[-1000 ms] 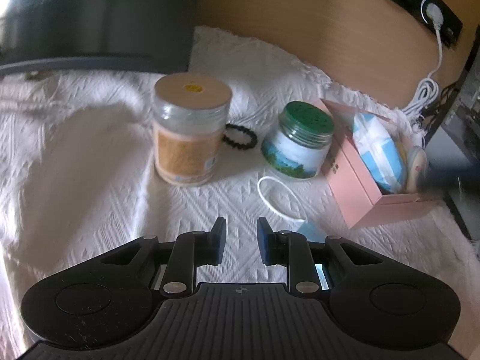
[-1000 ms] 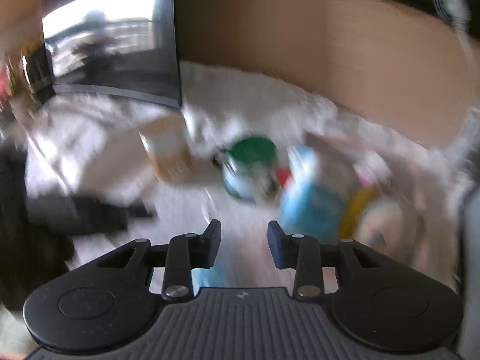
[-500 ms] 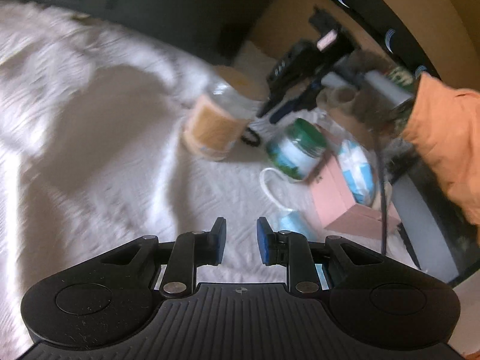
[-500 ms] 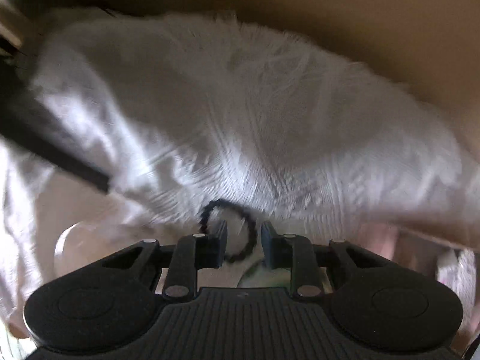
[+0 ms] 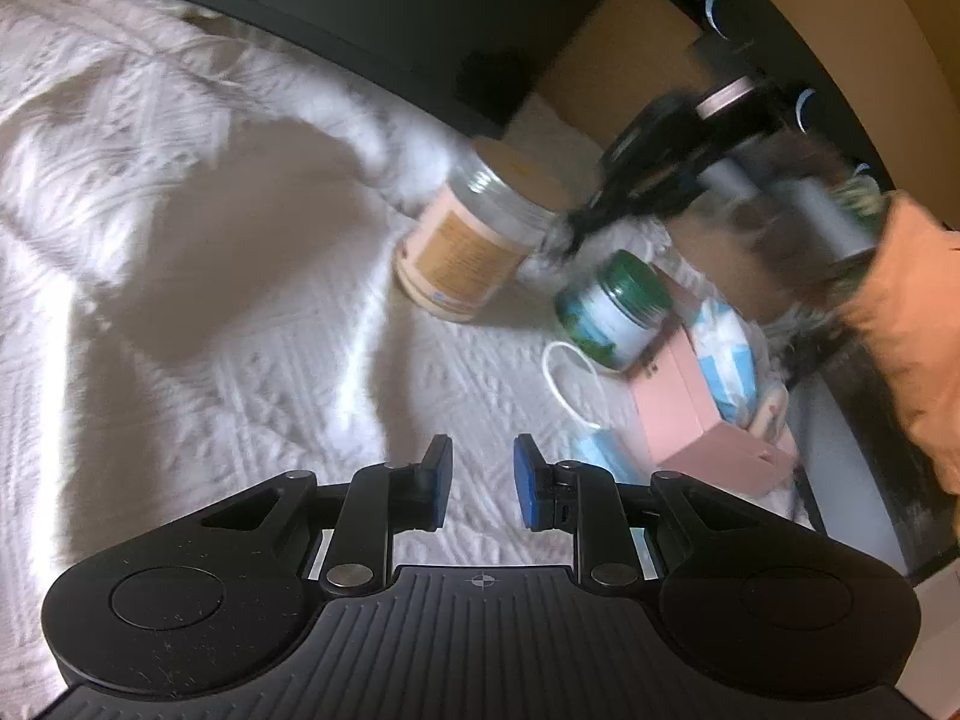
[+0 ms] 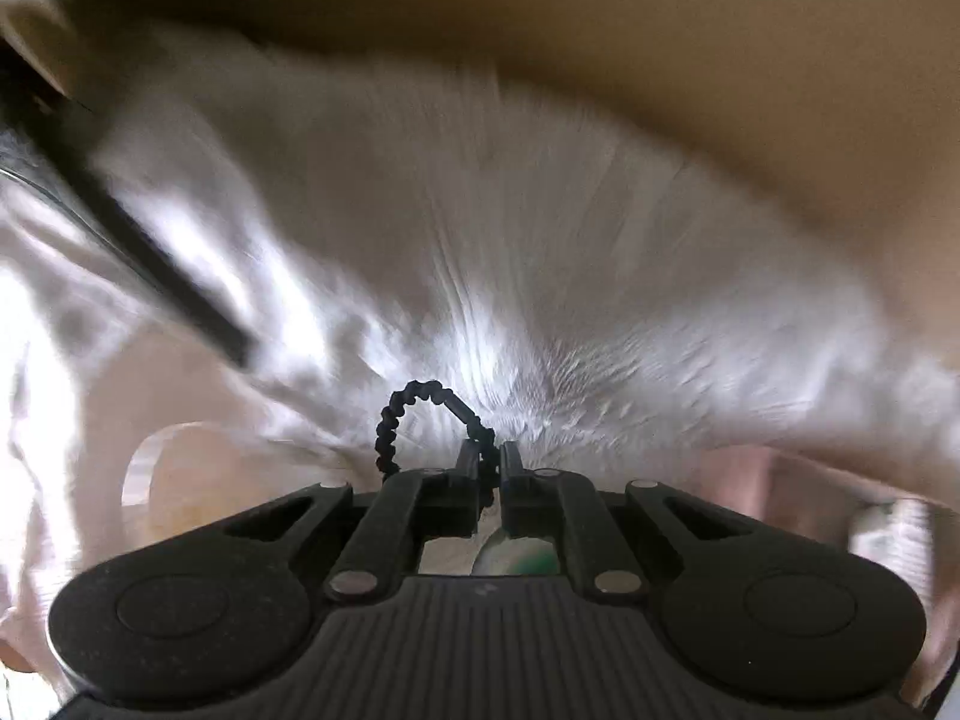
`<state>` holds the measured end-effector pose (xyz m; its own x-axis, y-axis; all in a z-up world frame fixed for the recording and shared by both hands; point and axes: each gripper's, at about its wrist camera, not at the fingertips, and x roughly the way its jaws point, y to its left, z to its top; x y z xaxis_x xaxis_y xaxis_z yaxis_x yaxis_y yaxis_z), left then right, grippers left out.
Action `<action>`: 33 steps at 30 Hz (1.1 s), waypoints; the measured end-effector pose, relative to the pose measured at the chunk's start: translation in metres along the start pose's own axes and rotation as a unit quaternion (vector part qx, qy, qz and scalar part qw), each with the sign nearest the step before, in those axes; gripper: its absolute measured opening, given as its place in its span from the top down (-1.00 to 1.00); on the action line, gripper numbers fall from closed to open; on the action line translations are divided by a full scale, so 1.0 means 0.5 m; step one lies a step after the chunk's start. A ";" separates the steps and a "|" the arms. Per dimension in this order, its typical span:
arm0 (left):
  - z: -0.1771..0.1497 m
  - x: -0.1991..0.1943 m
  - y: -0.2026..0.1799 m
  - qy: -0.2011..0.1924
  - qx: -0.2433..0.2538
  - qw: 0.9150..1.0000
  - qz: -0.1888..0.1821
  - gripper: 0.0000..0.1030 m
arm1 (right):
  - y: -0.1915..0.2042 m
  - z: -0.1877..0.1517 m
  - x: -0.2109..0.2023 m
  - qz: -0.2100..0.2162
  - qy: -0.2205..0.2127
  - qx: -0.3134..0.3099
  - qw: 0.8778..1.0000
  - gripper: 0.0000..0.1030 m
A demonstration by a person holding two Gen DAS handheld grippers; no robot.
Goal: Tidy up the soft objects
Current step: 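Grasp the black beaded bracelet with the right gripper, then grasp the bracelet with the left gripper while the right gripper grasps the blue mask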
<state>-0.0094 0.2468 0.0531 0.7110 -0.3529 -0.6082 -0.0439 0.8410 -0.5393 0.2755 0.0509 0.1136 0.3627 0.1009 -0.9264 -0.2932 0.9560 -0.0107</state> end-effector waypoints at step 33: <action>-0.046 0.059 -0.127 0.097 0.075 0.990 0.072 0.52 | -0.044 -0.608 -0.097 -0.046 -0.177 -0.017 0.983 -0.31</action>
<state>-0.0017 0.1736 0.0559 0.5561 -0.2844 -0.7810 -0.0200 0.9348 -0.3547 -0.0047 -0.0589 0.0445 0.6717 0.1100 -0.7326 -0.2716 0.9566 -0.1054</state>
